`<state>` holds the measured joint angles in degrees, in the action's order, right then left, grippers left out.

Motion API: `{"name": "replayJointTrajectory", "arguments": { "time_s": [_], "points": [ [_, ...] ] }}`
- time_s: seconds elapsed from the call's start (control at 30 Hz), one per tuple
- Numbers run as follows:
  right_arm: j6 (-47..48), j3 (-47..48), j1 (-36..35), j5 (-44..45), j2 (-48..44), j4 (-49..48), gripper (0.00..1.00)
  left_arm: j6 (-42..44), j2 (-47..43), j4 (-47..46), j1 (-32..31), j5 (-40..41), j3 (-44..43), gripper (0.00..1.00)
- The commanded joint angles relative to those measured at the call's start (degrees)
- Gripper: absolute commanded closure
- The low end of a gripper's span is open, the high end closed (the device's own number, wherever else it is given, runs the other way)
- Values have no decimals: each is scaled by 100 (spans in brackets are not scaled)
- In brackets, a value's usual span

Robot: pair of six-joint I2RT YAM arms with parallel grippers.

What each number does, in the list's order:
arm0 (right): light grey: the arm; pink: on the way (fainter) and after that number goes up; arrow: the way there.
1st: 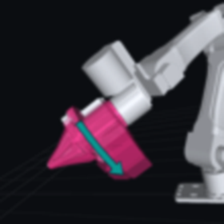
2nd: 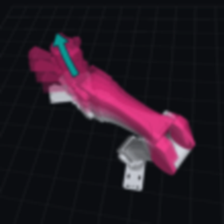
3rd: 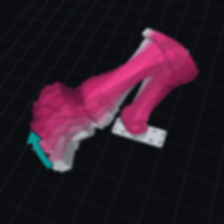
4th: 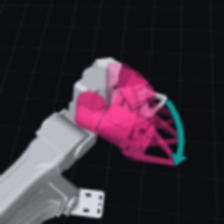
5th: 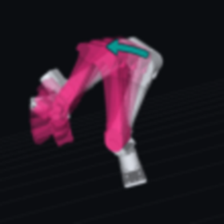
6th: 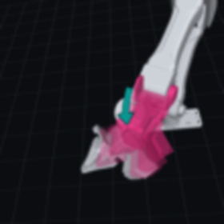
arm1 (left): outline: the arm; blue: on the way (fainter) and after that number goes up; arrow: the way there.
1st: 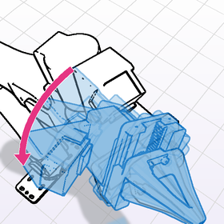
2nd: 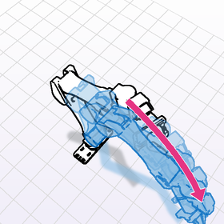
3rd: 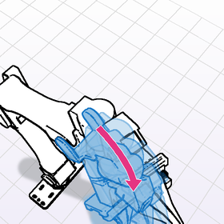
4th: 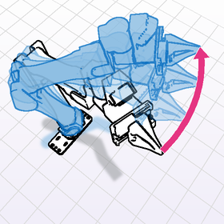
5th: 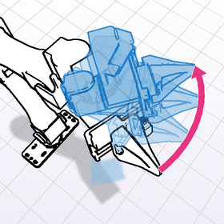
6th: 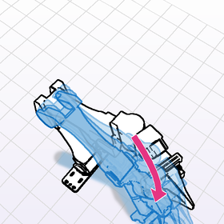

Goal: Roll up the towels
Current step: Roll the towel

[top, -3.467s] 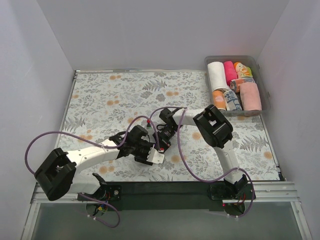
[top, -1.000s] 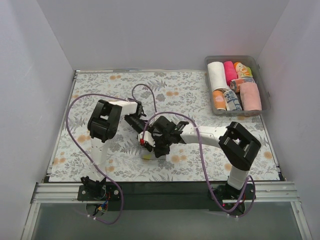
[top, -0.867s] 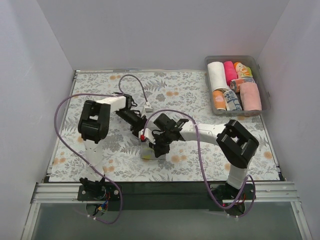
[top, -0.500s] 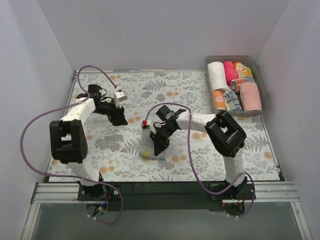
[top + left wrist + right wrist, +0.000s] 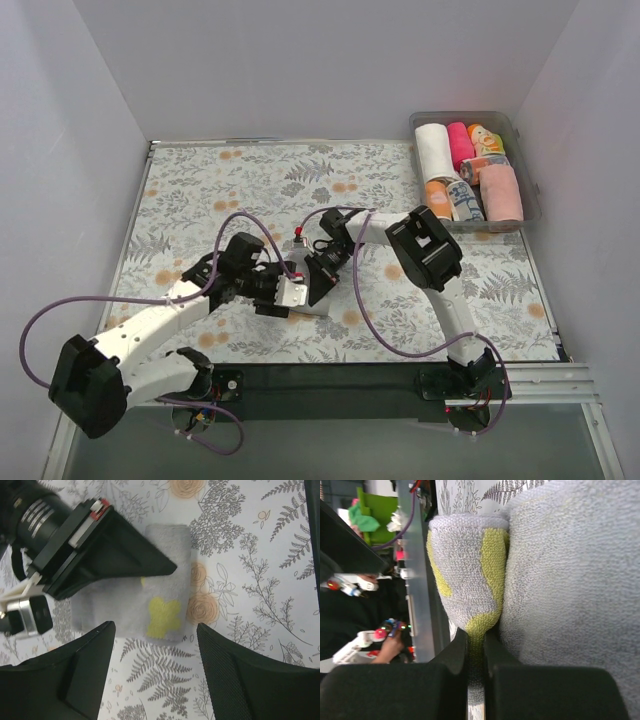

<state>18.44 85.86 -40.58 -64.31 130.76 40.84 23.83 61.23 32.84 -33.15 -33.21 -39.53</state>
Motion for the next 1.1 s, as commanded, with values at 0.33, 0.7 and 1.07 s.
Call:
{"name": "replayJointTrajectory", "arguments": {
  "time_s": [0.33, 0.7, 1.07],
  "points": [
    [529, 229, 59, 991, 811, 469, 99, 675, 1347, -1499, -1159, 1448, 639, 53],
    [205, 334, 533, 1351, 144, 478, 56, 341, 2112, -112, -1177, 835, 156, 98],
    [423, 99, 1166, 2369, -1779, 302, 30, 77, 3183, 1716, -694, -545, -1012, 100]
  ]
}}
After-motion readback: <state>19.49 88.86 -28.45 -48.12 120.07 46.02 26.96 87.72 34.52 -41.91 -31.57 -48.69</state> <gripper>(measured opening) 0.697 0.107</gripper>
